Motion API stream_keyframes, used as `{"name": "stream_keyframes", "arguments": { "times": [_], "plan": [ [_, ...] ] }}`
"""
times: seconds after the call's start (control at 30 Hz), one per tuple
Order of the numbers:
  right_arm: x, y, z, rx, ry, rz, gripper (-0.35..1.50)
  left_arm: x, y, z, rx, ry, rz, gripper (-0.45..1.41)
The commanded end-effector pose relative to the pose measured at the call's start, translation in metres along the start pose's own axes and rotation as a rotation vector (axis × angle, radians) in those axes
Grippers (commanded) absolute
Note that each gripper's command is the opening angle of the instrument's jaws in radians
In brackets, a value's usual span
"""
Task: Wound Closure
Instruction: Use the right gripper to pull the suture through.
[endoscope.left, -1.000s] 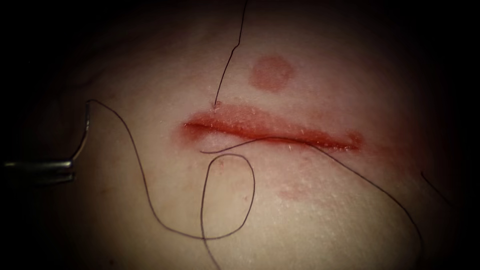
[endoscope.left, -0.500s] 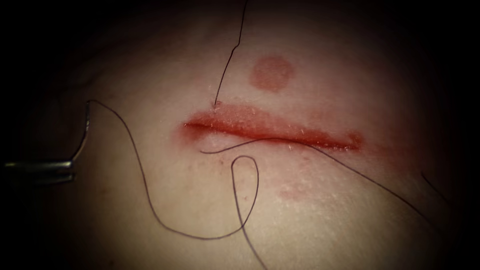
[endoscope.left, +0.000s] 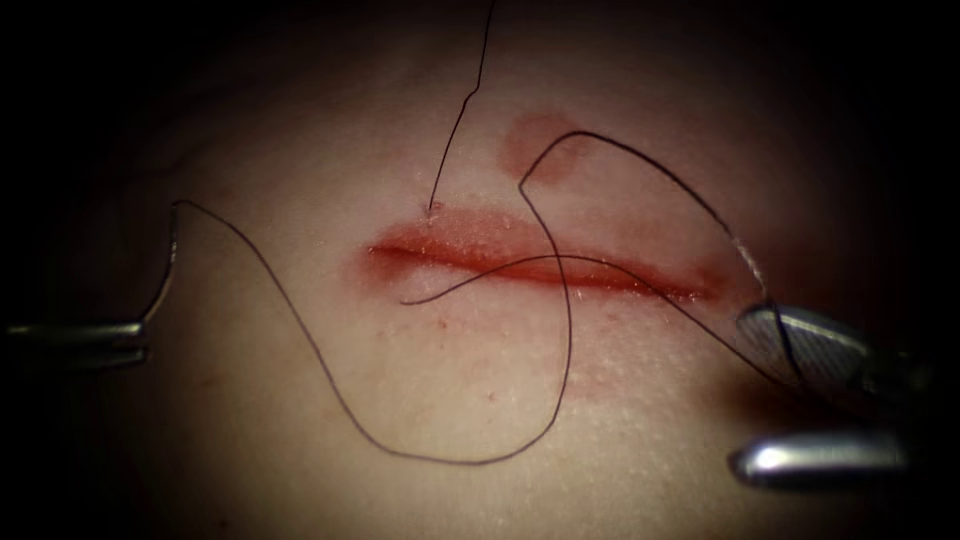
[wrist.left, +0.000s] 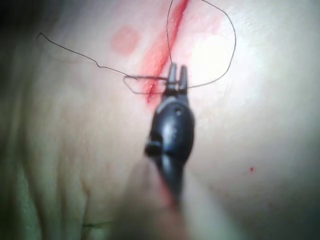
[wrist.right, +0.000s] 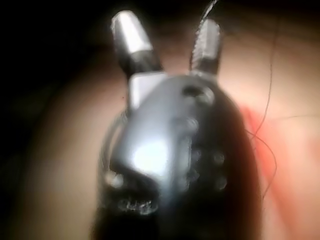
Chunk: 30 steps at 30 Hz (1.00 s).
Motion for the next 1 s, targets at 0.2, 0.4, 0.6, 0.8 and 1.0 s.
{"name": "stream_keyframes", "arguments": {
  "times": [0.2, 0.4, 0.6, 0.8, 1.0],
  "plan": [
    [0.0009, -0.0040, -0.0048, -0.137, -0.343, -0.159, 1.48, -0.0006, 0.0002, 0.0006, -0.001, 0.002, -0.001, -0.35],
    [0.0015, -0.0054, -0.0094, -0.311, -0.715, -0.323, 1.48, -0.0006, 0.0002, 0.0002, -0.003, 0.003, -0.001, -0.35],
    [0.0035, -0.0027, -0.0134, -0.659, -1.064, -0.531, 1.48, -0.0008, 0.0000, -0.0004, -0.005, 0.002, 0.000, -0.35],
    [0.0040, -0.0016, -0.0137, -0.727, -0.672, -0.413, 1.48, -0.0008, 0.0000, -0.0005, -0.005, 0.002, -0.001, -0.35],
    [0.0041, -0.0017, -0.0071, -0.533, -0.288, -0.182, 1.48, -0.0007, 0.0002, -0.0004, -0.004, 0.001, 0.000, -0.35]
  ]
}}
